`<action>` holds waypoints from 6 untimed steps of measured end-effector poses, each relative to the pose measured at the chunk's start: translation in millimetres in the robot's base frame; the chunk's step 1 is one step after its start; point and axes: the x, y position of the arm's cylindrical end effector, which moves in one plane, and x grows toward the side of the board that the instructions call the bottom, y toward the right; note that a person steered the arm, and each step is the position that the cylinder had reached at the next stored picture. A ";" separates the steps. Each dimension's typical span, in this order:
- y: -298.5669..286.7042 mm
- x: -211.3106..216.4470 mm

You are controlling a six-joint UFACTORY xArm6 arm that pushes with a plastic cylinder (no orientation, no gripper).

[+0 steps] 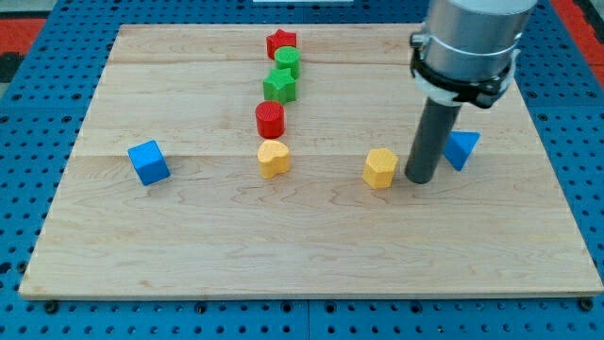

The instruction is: Place the yellow blocks diagonal to each other

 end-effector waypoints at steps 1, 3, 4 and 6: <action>-61.8 -7.6; -145.4 -30.2; -163.4 -43.9; -183.6 -70.2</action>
